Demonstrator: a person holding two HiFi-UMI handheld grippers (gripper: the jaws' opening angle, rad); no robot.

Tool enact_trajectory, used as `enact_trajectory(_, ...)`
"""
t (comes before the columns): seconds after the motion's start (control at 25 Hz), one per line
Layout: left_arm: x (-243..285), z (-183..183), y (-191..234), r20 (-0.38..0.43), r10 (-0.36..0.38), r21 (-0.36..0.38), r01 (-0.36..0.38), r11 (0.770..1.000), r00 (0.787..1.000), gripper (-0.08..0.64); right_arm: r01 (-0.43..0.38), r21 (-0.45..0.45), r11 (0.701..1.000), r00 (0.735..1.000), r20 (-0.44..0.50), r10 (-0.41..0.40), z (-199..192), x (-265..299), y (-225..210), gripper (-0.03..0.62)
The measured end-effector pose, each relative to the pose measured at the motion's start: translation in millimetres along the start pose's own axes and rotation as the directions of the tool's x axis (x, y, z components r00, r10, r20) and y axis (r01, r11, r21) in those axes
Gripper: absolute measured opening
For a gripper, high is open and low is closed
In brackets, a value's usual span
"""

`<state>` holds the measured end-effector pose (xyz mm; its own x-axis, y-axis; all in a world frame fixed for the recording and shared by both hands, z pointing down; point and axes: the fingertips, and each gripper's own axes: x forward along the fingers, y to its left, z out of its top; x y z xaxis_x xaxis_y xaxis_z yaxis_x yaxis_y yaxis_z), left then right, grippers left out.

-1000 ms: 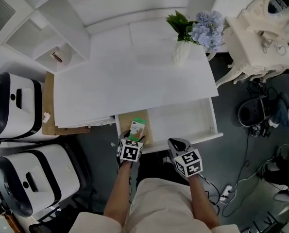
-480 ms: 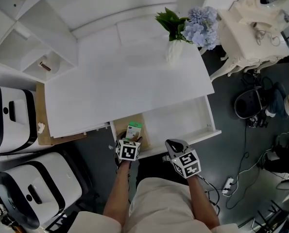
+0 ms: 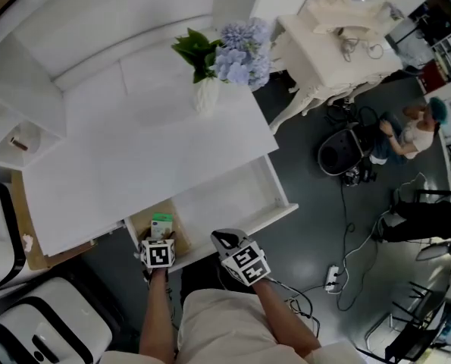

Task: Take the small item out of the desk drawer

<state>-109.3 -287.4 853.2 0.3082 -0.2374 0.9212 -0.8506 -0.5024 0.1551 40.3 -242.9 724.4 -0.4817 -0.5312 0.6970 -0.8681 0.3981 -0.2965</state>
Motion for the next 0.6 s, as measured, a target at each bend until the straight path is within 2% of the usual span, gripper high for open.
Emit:
enact_trajectory(0.28,11,-12,3,-0.01,0.063,0.009,-0.063,0.998,0.998,0.367,0.008,-0.012,1.0,1.0,0.009,-0.008,2,-19,1,0.025)
enact_trajectory(0.4,-4,-3,3,-0.013,0.086,0.002,-0.086,0.996,0.996,0.365,0.011,-0.018,1.0,1.0,0.019,-0.011,4,-24,-1,0.025)
enact_trajectory(0.6,6,-9,3,0.005,0.058,-0.008,-0.058,0.998,0.998,0.362,0.005,-0.025,1.0,1.0,0.027,-0.004,5,-31,1,0.025)
